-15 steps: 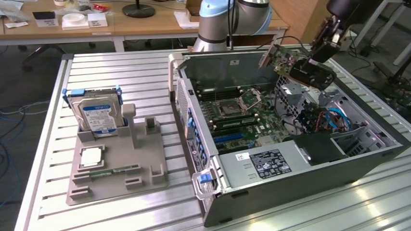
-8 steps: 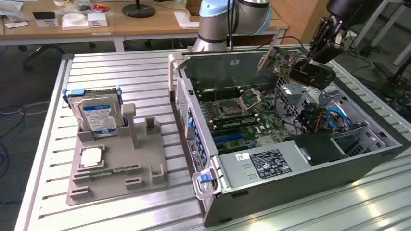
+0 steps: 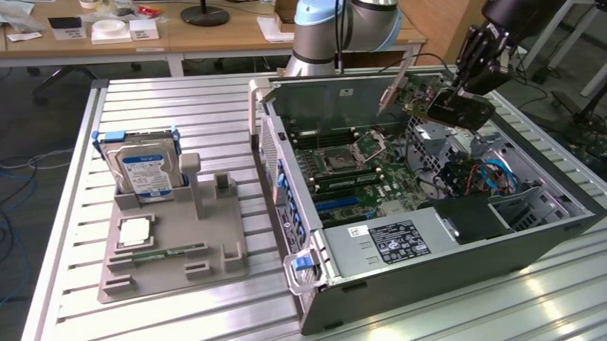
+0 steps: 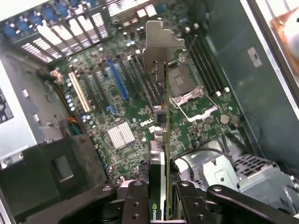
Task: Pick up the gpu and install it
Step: 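Insert the gpu into the slot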
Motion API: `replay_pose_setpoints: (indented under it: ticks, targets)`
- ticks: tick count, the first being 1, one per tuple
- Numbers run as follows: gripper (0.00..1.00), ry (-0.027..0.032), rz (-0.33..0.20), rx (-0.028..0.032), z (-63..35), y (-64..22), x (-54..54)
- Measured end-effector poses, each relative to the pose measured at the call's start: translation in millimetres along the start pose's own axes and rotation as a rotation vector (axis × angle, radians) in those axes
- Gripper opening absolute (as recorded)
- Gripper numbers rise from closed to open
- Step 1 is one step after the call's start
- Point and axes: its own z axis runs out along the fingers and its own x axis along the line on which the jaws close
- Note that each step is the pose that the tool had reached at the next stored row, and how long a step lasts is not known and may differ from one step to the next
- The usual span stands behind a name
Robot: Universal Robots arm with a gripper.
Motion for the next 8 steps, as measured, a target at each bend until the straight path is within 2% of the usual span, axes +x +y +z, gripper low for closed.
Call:
replay_pose_setpoints:
  ticks: [8]
  targets:
    - [0.27, 0.0154, -0.129, -0.0034, 0.8, -0.1, 0.0]
